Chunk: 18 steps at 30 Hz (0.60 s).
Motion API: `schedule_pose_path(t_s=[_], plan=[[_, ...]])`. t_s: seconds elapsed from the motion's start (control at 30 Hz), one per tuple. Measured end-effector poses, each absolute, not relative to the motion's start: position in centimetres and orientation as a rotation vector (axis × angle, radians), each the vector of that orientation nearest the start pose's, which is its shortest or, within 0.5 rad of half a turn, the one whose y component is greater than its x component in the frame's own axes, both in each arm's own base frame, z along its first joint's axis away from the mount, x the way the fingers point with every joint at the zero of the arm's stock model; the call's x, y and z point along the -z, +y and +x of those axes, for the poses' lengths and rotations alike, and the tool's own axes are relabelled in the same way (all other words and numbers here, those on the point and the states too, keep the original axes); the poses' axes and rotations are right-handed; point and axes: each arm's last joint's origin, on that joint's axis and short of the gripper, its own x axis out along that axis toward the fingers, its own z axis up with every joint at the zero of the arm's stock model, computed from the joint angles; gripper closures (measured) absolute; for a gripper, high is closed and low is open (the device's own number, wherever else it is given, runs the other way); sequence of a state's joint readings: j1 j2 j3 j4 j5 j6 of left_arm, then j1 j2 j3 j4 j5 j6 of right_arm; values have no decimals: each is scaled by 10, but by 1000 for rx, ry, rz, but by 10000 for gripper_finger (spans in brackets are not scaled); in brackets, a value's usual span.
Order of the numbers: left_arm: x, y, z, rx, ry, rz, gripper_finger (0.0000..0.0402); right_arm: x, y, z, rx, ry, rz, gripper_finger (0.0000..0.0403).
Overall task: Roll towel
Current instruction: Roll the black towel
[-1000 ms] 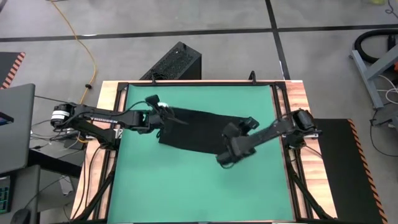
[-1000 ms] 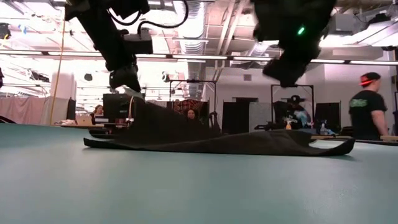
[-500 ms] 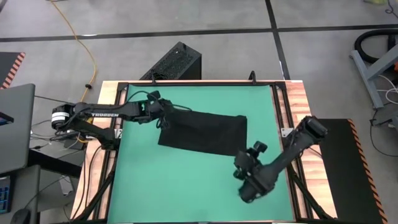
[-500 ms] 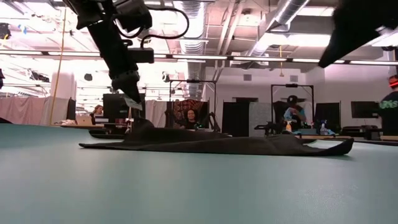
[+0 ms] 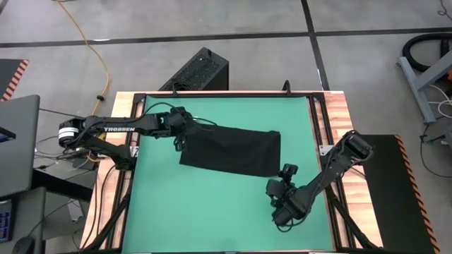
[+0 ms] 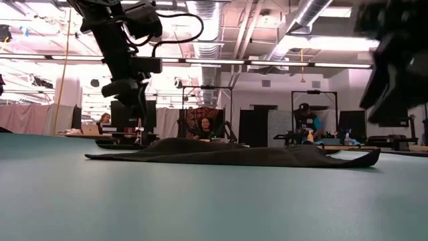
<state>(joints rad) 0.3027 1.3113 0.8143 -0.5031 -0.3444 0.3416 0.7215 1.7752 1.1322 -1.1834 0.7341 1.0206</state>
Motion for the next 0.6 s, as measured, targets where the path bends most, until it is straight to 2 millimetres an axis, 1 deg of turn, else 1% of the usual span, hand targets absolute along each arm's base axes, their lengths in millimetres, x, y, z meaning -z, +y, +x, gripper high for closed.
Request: schedule_pose_path(t_s=[0.1,0.2,0.27,0.43,0.53,0.6], plan=[[-212,81,231,-384,1121,240,247,-166,165,225,594,1142,-415,167],[-210,75,230,-254,1115,130,232,-159,158,223,572,1187,-485,168],[-210,70,232,-171,1097,82,229,-156,154,224,547,1220,-498,171],[-211,54,239,-87,1050,95,228,-144,151,233,415,1265,-491,174],[-213,47,244,-62,1013,118,228,-138,143,238,370,1301,-471,174],[-214,44,245,-53,1001,135,228,-138,137,241,358,1335,-448,174]])
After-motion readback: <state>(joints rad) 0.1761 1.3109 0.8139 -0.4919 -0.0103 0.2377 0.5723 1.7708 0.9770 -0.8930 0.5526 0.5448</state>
